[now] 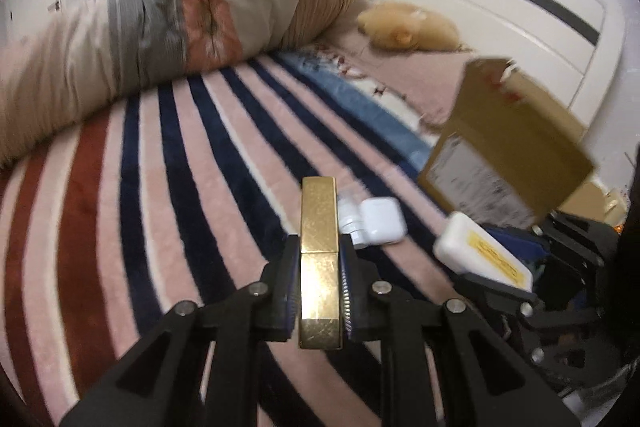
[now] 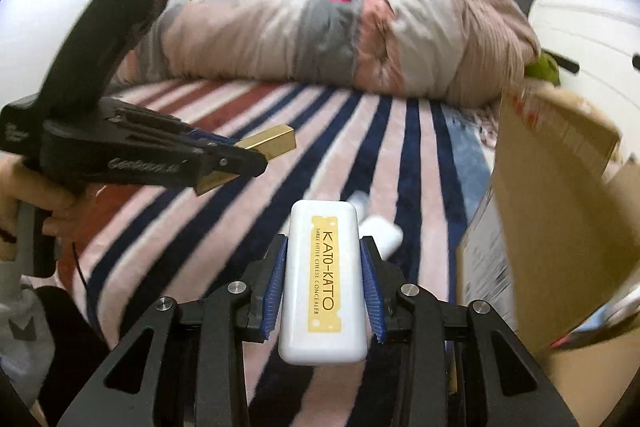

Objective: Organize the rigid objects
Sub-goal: 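Carry the gold case and white tube into the box and open both grippers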

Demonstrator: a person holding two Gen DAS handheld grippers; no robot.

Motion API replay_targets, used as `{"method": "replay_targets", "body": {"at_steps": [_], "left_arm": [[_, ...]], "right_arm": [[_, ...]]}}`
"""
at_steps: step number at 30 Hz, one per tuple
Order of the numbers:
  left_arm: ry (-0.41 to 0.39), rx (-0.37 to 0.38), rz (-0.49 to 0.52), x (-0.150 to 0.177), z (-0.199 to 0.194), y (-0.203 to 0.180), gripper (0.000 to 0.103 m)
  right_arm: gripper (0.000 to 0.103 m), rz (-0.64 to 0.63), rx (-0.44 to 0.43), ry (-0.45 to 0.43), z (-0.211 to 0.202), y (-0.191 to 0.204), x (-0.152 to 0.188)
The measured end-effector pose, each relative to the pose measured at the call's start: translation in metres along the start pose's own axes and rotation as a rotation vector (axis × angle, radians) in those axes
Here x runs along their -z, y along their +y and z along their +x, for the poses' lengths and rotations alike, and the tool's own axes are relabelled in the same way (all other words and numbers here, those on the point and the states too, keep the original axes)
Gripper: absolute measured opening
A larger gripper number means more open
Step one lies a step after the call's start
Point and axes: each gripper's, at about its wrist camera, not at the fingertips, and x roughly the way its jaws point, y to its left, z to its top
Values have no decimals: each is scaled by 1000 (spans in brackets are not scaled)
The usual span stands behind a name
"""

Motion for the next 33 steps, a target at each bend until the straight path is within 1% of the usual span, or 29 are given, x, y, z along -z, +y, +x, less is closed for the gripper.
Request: {"method": "replay_targets", "body": {"at_steps": [2, 5, 6, 8, 11, 13, 16, 20, 24, 26, 28, 33], "left_arm": [[-32, -7, 9, -4, -22, -11, 15], [-78, -19, 35, -15, -49, -34, 15], [-91, -20, 43, -20, -57, -43, 15], [-109, -12, 64, -31, -67, -61, 15], [-124, 5, 108, -52, -71, -94, 15], [-118, 28, 137, -67, -65, -117, 15], [-95, 66, 172, -82, -47, -150, 15], [-52, 102, 190, -100, -16, -179, 15], [1, 109, 207, -114, 16, -200, 15], [29, 97, 213, -120, 33, -204, 15], [63, 85, 215, -124, 49, -204, 15], [111, 55, 223, -125, 72, -204, 15]], "right_arm": [[31, -27, -5, -40, -17, -2, -9], [31, -34, -49, -98, -44, -13, -25], [31, -36, -51, -113, -51, -17, -29], [31, -43, -37, -150, -67, -29, -37], [31, -39, -17, -173, -84, -53, -42], [31, -22, -14, -167, -94, -75, -45], [31, 5, 10, -122, -97, -113, -47], [31, 35, 64, -19, -89, -167, -38], [31, 69, 47, 61, -74, -210, -27], [31, 62, 54, 81, -66, -217, -25], [31, 49, 68, 77, -63, -223, -24], [31, 59, 22, 68, -57, -230, -16]]}}
